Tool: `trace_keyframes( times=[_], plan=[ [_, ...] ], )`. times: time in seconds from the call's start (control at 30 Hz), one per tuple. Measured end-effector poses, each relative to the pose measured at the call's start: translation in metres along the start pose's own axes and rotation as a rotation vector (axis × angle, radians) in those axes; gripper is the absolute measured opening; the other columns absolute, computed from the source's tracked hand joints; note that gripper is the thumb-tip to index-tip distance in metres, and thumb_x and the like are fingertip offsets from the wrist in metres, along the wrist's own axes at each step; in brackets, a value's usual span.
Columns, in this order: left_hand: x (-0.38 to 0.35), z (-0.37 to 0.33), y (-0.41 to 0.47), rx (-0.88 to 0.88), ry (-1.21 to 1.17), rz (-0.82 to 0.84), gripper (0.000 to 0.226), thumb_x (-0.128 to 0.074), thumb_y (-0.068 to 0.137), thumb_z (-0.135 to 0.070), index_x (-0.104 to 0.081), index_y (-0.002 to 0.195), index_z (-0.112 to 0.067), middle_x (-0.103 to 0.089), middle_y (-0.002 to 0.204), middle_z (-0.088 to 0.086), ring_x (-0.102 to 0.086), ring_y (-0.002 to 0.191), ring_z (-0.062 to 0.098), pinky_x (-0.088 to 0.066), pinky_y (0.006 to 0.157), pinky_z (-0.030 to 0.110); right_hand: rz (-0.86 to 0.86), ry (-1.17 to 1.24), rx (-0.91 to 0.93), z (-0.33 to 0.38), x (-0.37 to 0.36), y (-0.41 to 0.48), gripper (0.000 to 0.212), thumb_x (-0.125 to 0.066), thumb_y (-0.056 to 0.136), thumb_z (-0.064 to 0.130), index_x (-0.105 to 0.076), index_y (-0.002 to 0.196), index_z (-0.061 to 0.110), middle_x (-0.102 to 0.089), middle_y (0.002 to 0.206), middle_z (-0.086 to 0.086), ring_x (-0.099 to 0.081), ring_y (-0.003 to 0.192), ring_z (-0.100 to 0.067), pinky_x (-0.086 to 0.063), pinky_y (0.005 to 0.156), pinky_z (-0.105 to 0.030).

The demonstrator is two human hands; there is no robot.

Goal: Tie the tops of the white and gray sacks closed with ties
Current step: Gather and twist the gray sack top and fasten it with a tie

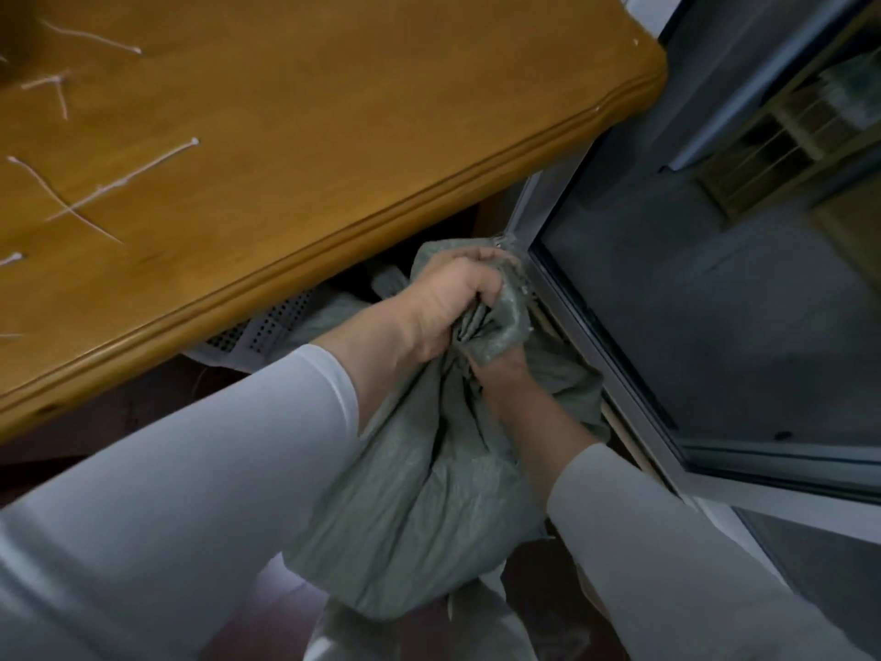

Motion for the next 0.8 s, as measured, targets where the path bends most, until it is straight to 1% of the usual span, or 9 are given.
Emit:
trace_keyframes(
  times=[0.07, 0.17, 0.23, 0.3, 0.37, 0.43, 0.53, 0.67, 0.8],
  plan=[
    [0.019, 0.004, -0.001, -0.076, -0.033, -0.036, 0.038, -0.042, 0.059, 0.006, -0.06, 0.09, -0.006, -0.059, 0.09, 0.012, -0.058, 0.086, 0.026, -0.048, 0.074, 0.031, -0.07, -0.06, 0.024, 0.001, 0.001, 0.001, 0.041, -0.047, 0.089, -0.01, -0.043, 0.129, -0.005, -0.057, 0.12, -0.018, -0.051, 0.097, -0.019, -0.045, 0.1, -0.046],
    [0.063, 0.019, -0.008, -0.26, 0.449, -0.229, 0.048, -0.057, 0.074, 0.004, -0.048, 0.118, -0.013, -0.05, 0.123, 0.007, -0.047, 0.121, 0.025, -0.044, 0.095, 0.031, -0.146, -0.023, 0.017, 0.003, 0.008, 0.0, 0.04, -0.07, 0.069, -0.012, -0.058, 0.1, 0.01, -0.059, 0.119, -0.016, -0.056, 0.112, -0.032, -0.048, 0.094, -0.054],
    [0.077, 0.042, -0.005, -0.124, 0.829, -0.067, 0.1, -0.074, 0.069, -0.011, -0.011, 0.147, -0.015, -0.015, 0.154, 0.007, -0.012, 0.144, 0.021, -0.02, 0.117, 0.034, -0.129, -0.019, 0.004, -0.001, 0.012, 0.003, 0.048, -0.07, 0.067, -0.014, -0.056, 0.107, 0.007, -0.058, 0.123, -0.018, -0.055, 0.114, -0.037, -0.046, 0.095, -0.055],
    [0.08, 0.066, 0.003, -0.012, 1.061, 0.1, 0.141, -0.086, 0.059, -0.027, 0.026, 0.143, -0.019, 0.024, 0.152, -0.005, 0.021, 0.14, 0.012, 0.004, 0.119, 0.036, -0.061, -0.022, -0.008, -0.005, 0.012, 0.005, 0.056, -0.066, 0.069, -0.017, -0.053, 0.121, 0.0, -0.058, 0.125, -0.019, -0.054, 0.116, -0.037, -0.048, 0.094, -0.051],
    [0.075, 0.079, 0.016, -0.044, 1.139, 0.133, 0.156, -0.088, 0.045, -0.046, 0.034, 0.14, -0.021, 0.029, 0.15, -0.01, 0.024, 0.138, 0.009, 0.016, 0.114, 0.032, -0.004, -0.057, -0.002, -0.006, 0.011, 0.003, 0.052, -0.066, 0.068, -0.018, -0.057, 0.116, 0.0, -0.062, 0.116, -0.015, -0.055, 0.115, -0.035, -0.05, 0.091, -0.046],
    [0.071, 0.091, 0.022, 0.004, 1.053, 0.172, 0.149, -0.087, 0.04, -0.053, 0.012, 0.148, -0.024, 0.009, 0.157, -0.006, 0.006, 0.145, 0.011, 0.012, 0.117, 0.033, 0.046, -0.141, 0.037, 0.0, 0.009, 0.001, 0.045, -0.063, 0.072, -0.018, -0.057, 0.113, 0.0, -0.062, 0.106, -0.01, -0.057, 0.11, -0.034, -0.054, 0.084, -0.036],
    [0.062, 0.115, 0.016, 0.108, 0.773, 0.242, 0.095, -0.087, 0.046, -0.05, -0.049, 0.131, -0.029, -0.048, 0.138, -0.009, -0.038, 0.133, 0.01, -0.026, 0.116, 0.029, -0.015, -0.273, 0.127, 0.02, -0.002, 0.002, 0.047, -0.061, 0.078, -0.015, -0.051, 0.122, -0.002, -0.06, 0.114, -0.016, -0.056, 0.114, -0.036, -0.05, 0.089, -0.036],
    [0.066, 0.125, 0.019, 0.052, 0.625, -0.078, 0.096, -0.077, 0.042, -0.055, -0.052, 0.129, -0.021, -0.05, 0.136, -0.002, -0.042, 0.129, 0.015, -0.03, 0.113, 0.034, -0.128, -0.028, 0.099, 0.024, -0.041, -0.003, 0.066, -0.077, 0.048, -0.005, -0.059, 0.11, 0.012, -0.065, 0.112, -0.009, -0.061, 0.104, -0.03, -0.049, 0.094, -0.046],
    [0.079, 0.127, 0.022, 0.014, 0.456, -0.324, 0.09, -0.067, 0.051, -0.047, -0.048, 0.131, -0.012, -0.047, 0.14, 0.007, -0.044, 0.129, 0.021, -0.034, 0.111, 0.04, 0.009, 0.062, -0.115, 0.011, -0.069, -0.001, 0.065, -0.067, 0.048, 0.009, -0.057, 0.111, -0.005, -0.063, 0.094, -0.014, -0.061, 0.077, -0.026, -0.052, 0.077, -0.038]
  ],
)
Point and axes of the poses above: each hand's wrist, its own y-axis towards the middle knuckle, its own x-axis out of the back of the hand, z = x × y, the point moved 3 cm from there along y, towards the middle knuckle
